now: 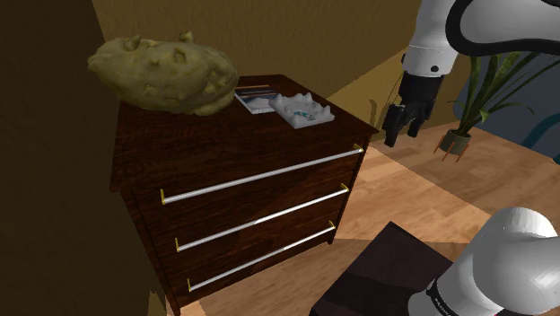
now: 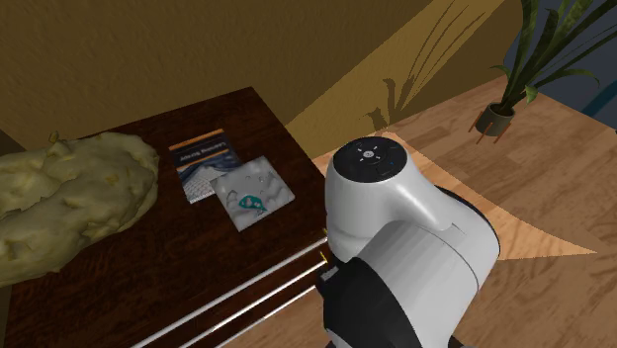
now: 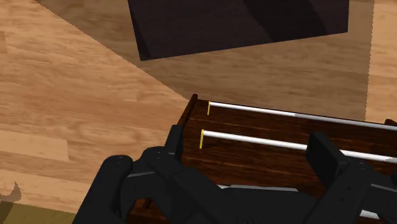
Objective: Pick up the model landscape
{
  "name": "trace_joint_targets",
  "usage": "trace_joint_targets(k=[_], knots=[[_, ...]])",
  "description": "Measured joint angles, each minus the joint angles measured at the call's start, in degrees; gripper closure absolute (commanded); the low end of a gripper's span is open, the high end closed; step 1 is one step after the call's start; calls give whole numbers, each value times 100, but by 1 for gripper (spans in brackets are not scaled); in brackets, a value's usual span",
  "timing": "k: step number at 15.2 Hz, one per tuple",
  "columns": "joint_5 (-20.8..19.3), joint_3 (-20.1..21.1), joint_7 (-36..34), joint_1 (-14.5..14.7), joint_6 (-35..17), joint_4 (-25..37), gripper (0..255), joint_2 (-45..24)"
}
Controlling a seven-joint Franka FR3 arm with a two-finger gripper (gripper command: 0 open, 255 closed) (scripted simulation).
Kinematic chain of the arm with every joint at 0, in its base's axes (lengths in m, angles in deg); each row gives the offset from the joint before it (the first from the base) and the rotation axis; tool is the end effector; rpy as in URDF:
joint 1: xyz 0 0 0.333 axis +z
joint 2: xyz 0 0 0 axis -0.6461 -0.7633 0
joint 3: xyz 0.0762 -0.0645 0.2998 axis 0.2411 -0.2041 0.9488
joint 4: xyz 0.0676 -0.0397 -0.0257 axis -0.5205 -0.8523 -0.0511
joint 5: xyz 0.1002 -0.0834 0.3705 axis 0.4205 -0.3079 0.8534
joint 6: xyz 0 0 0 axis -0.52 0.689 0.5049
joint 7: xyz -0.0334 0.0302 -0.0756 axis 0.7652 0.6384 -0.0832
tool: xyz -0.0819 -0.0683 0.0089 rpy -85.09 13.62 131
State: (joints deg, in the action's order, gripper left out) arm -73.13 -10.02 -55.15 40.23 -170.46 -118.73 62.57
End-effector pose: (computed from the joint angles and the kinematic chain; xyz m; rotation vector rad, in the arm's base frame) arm 0.2995 -0.0114 0.6022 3.0766 -0.2695 -0.1052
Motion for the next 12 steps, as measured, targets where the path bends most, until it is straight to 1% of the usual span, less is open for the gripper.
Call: trace_joint_targets(k=[1, 3, 8, 10, 12], knots=[[0, 0, 0, 0, 0, 0, 0, 0], [24, 247, -458, -98, -205, 45, 0, -133], [-152, 1108, -2314, -584, -1010, 341, 0, -850], [-315, 1473, -3140, -807, -1191, 561, 0, -1150], [-575, 1791, -3938, -1079, -1359, 870, 0, -1569]])
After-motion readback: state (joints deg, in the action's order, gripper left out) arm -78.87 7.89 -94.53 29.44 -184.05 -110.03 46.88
